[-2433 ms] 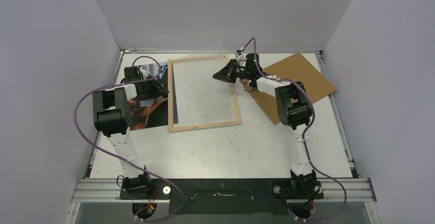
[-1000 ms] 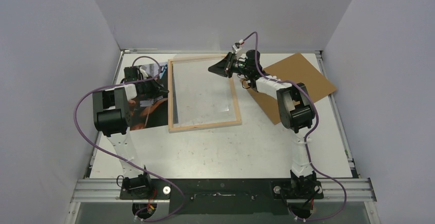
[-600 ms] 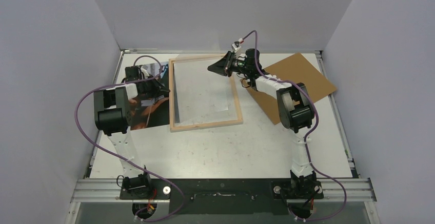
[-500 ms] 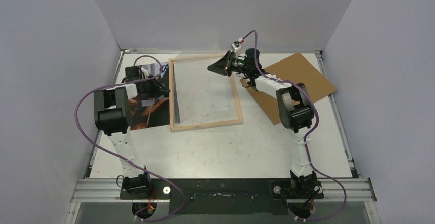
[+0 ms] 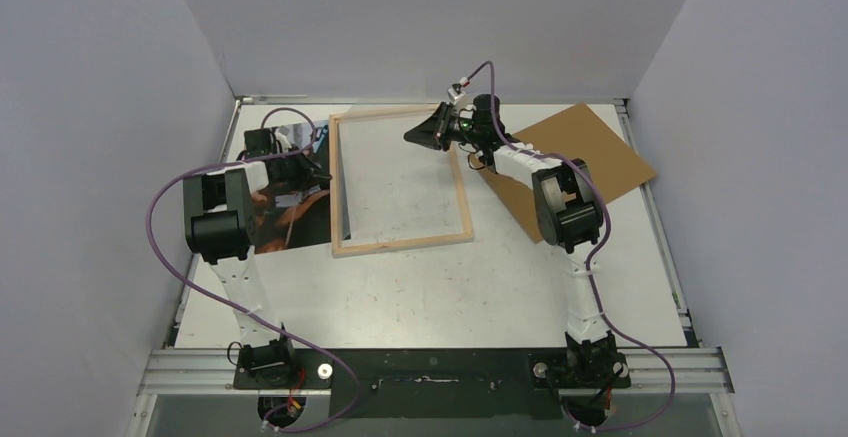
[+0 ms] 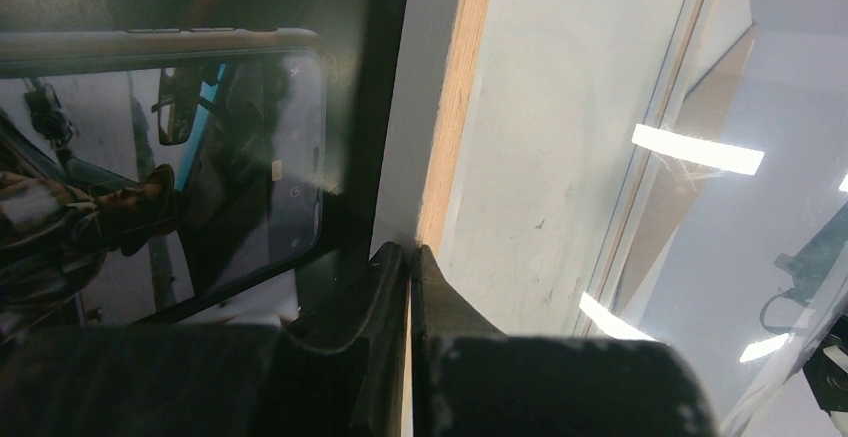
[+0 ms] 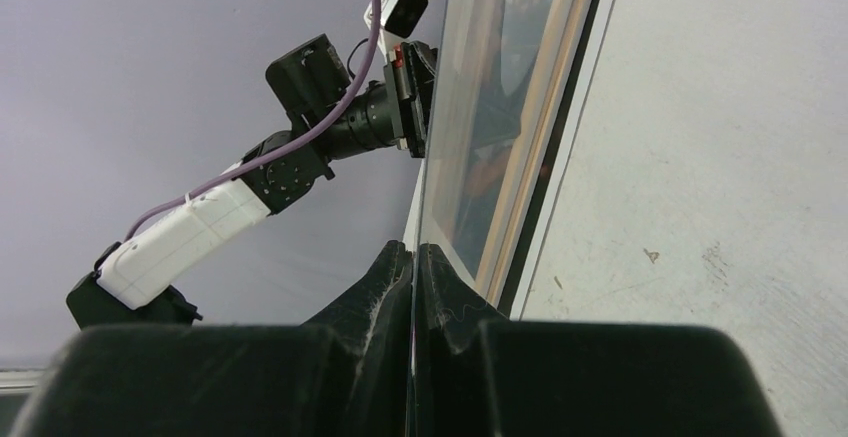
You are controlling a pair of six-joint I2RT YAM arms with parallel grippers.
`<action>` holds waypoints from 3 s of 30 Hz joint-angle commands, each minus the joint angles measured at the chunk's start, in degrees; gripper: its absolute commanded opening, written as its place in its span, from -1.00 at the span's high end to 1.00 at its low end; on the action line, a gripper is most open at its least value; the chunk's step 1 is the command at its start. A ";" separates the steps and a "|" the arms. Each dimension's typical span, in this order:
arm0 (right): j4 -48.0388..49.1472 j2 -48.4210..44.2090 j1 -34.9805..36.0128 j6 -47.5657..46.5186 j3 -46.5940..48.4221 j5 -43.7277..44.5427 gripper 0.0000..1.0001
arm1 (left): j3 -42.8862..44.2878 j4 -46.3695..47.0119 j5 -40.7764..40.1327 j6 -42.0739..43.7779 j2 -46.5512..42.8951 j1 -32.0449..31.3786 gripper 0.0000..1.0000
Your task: Put the photo into the frame
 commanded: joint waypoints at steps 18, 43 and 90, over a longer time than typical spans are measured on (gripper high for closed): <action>12.58 1.77 -0.10 4.57 2.50 -5.86 1.00 | 0.08 -5.84 -6.87 3.38 5.07 -1.61 0.98; 7.00 5.21 -0.16 2.22 6.09 -6.14 1.00 | 0.66 -6.51 -6.74 3.63 5.21 -1.61 0.98; -22.53 6.41 -3.54 -15.27 13.40 -0.77 -0.02 | -0.48 -7.72 -7.47 4.02 2.96 -2.13 0.98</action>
